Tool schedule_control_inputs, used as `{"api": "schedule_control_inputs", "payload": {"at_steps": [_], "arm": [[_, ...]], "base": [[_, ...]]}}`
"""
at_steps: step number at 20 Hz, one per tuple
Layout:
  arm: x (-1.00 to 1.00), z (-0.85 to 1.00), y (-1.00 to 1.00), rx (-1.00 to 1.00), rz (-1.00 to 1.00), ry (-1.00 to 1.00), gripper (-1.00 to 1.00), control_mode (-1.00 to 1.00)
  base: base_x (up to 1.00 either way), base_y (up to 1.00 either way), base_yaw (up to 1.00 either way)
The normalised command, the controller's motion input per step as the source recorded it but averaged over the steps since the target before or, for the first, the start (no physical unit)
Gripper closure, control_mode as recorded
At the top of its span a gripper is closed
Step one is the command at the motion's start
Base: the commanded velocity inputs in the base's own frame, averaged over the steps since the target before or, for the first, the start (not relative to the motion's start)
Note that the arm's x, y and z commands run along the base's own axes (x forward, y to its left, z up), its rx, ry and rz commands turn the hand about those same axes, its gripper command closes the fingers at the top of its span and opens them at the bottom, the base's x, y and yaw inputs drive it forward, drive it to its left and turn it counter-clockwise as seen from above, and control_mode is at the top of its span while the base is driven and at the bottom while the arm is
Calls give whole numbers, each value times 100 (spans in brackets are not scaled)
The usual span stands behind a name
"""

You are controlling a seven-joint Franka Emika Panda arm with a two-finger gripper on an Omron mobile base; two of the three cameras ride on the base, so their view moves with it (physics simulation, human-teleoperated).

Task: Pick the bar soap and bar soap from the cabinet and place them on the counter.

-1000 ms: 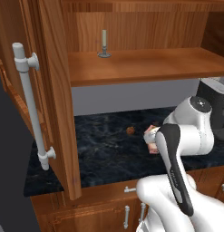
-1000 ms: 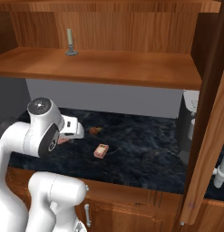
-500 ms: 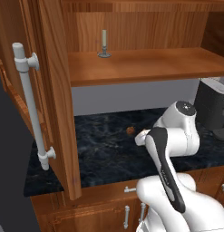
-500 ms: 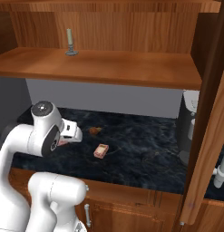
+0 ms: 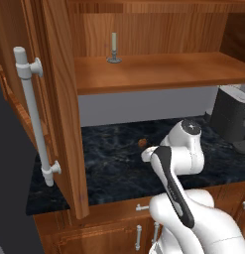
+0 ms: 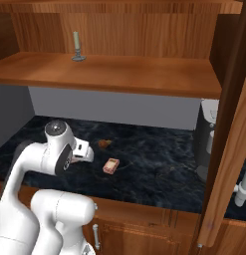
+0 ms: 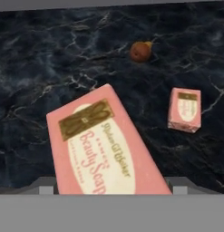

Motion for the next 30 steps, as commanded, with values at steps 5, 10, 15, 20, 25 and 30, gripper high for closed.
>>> {"api": "schedule_control_inputs", "payload": {"at_steps": [5,10,15,20,25,30], "arm": [[35,-36,4,4,-4,2,100,-100],[28,-31,7,0,-5,4,100,-100],[25,-28,9,0,-7,5,100,-100],[18,-31,10,0,-6,4,100,-100],[20,-31,10,0,-5,4,100,-100],[13,-27,8,0,-4,3,100,-100]], "base": [[0,0,0],[0,0,0],[0,0,0],[0,0,0],[0,0,0],[0,0,0]]}}
